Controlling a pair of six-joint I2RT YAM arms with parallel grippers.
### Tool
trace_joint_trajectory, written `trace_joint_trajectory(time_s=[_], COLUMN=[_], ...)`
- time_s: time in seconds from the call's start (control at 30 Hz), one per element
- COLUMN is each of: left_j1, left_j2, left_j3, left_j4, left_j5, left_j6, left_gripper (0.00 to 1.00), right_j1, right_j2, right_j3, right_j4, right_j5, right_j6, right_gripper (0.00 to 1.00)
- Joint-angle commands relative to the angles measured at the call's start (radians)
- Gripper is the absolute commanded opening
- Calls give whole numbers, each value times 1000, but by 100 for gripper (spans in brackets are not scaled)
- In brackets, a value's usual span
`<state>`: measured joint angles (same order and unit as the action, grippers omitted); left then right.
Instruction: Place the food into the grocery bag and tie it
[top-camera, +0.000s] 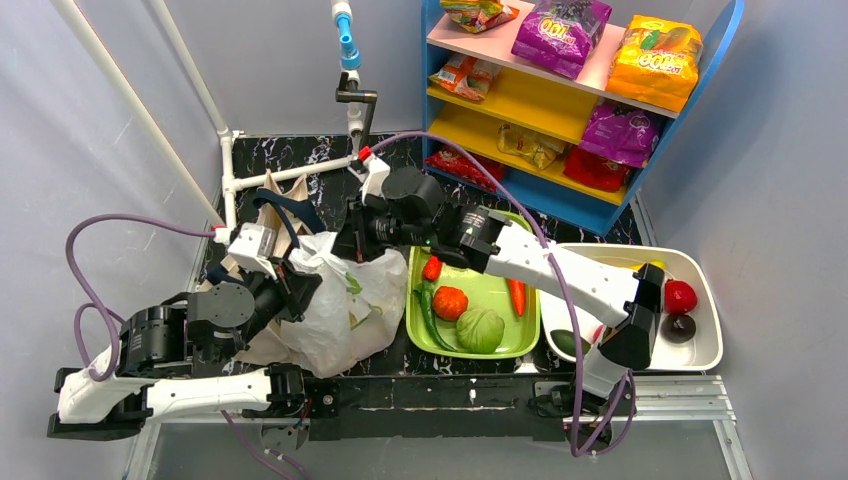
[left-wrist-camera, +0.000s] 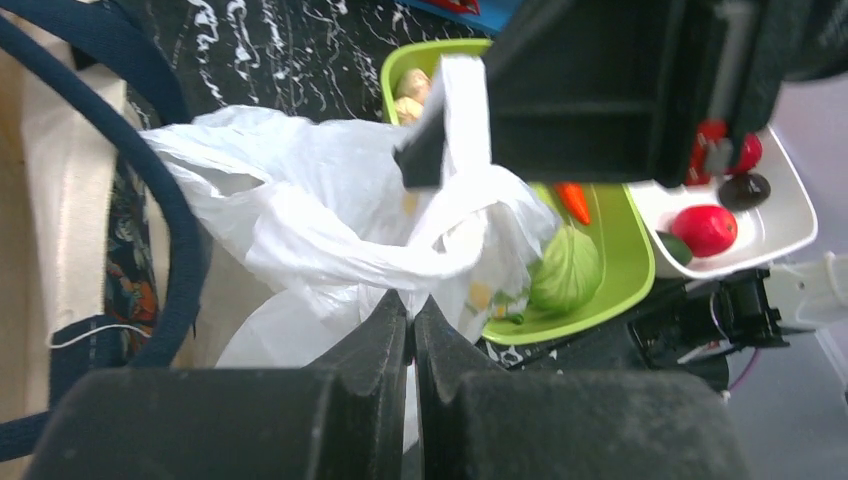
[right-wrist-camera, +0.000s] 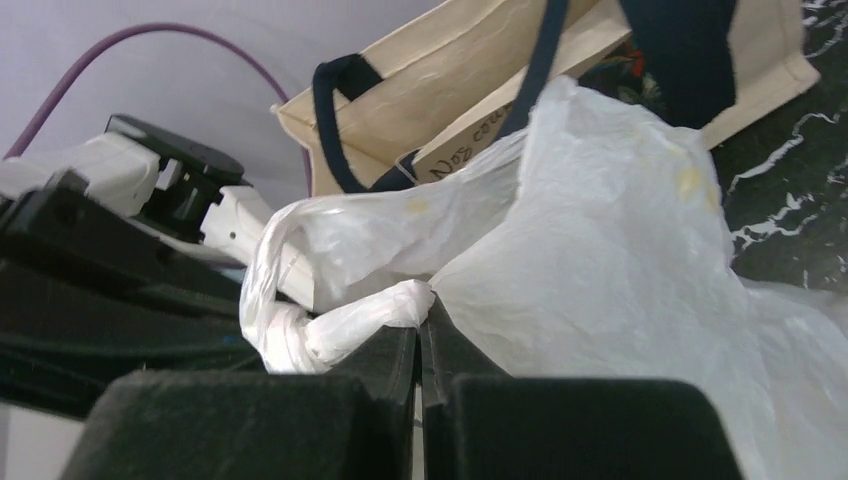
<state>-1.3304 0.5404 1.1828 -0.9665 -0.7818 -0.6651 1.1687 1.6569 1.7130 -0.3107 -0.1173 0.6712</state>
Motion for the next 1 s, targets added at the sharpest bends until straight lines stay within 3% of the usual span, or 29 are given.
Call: trace_joint_trajectory(time_s=[0.0, 0.43, 0.7, 0.97], left_j1=[2, 2, 2, 2], left_j2=[30, 79, 46, -50], left_j3=[3, -34, -85, -261], left_j4=[-13, 92, 94, 107], left_j5=[114, 284, 468, 667], left_j6=[12, 212, 223, 163], left_gripper=[0, 0, 0, 0], right_j1=[-49, -178, -296, -390], right_j2=[13, 145, 283, 492], right_j3=[66, 248, 348, 572], right_j4=[-83, -210, -211, -277], right_j5=[68, 156, 203, 297], right_j6=[72, 179, 259, 270], right_gripper=[1, 1, 1, 1])
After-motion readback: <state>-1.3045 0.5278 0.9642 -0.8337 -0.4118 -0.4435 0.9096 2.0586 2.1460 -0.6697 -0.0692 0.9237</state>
